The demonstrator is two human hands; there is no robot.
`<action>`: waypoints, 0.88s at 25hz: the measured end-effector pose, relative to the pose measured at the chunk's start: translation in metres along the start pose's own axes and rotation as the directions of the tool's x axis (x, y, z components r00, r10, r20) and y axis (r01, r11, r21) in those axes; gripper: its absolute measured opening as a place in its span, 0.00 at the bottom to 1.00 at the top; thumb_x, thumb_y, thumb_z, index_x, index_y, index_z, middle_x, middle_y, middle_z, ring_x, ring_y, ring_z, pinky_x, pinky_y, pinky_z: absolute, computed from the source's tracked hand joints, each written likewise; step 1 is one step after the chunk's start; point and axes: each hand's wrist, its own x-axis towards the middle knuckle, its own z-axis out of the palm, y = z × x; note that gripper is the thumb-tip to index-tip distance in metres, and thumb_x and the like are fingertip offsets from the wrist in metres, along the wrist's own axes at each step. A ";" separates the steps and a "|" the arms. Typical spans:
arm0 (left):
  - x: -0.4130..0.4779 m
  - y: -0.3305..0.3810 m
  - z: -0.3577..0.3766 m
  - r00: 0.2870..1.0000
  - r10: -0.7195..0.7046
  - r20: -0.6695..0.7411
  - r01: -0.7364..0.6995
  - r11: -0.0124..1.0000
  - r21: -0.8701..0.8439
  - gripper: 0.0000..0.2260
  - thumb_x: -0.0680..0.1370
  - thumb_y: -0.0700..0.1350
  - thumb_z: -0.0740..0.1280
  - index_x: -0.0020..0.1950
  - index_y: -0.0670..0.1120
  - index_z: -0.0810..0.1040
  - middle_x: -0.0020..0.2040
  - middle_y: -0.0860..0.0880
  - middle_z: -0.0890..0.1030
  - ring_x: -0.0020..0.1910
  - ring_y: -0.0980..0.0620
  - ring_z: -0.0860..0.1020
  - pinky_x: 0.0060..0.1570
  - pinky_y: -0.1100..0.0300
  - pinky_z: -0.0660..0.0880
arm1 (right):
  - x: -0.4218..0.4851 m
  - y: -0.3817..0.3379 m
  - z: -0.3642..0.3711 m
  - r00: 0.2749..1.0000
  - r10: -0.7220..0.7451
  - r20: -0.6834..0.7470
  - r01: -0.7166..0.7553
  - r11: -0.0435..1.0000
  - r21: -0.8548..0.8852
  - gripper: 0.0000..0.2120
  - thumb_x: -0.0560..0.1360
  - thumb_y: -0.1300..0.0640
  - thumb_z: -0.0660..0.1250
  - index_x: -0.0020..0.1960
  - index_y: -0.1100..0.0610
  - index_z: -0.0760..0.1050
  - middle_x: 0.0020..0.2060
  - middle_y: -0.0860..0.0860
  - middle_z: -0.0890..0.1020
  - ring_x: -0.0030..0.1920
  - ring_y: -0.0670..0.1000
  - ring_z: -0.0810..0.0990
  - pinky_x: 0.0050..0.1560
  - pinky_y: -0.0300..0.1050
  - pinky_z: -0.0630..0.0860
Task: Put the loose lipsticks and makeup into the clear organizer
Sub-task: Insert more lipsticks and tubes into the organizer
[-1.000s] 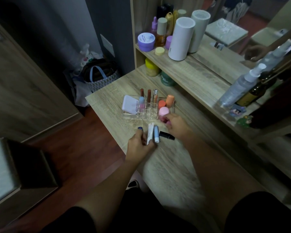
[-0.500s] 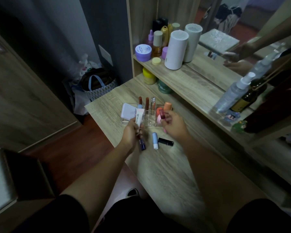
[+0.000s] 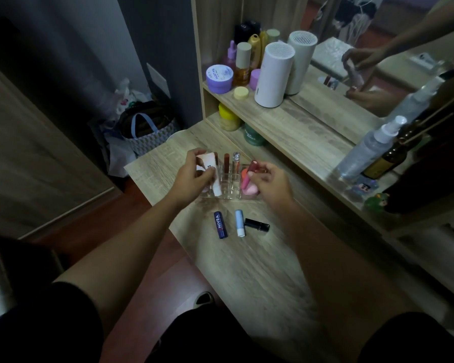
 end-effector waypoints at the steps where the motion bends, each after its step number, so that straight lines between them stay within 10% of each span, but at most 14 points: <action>1: 0.005 0.002 -0.001 1.000 0.022 0.008 -0.023 0.998 0.058 0.16 0.77 0.42 0.64 0.63 0.47 0.66 0.49 0.48 0.77 0.40 0.46 0.82 0.38 0.54 0.80 | 0.001 -0.001 0.002 1.000 -0.003 0.006 0.003 1.000 0.003 0.14 0.72 0.59 0.69 0.58 0.53 0.75 0.50 0.51 0.83 0.49 0.51 0.83 0.49 0.51 0.82; 9: 0.033 0.006 -0.006 0.895 0.395 0.209 -0.433 0.653 0.621 0.09 0.78 0.47 0.64 0.52 0.43 0.79 0.46 0.44 0.83 0.45 0.47 0.77 0.46 0.52 0.74 | 0.007 -0.004 0.013 0.988 -0.148 -0.046 0.145 0.988 -0.055 0.13 0.72 0.62 0.70 0.56 0.54 0.76 0.37 0.36 0.80 0.37 0.26 0.78 0.34 0.22 0.74; 22: 0.049 -0.002 0.005 0.880 0.360 0.310 -0.462 0.497 0.734 0.11 0.77 0.50 0.64 0.53 0.46 0.80 0.50 0.46 0.81 0.53 0.45 0.74 0.49 0.51 0.66 | 0.019 0.017 0.026 0.981 -0.197 -0.003 0.189 0.947 -0.259 0.12 0.72 0.62 0.70 0.54 0.53 0.77 0.44 0.45 0.81 0.36 0.27 0.76 0.35 0.18 0.71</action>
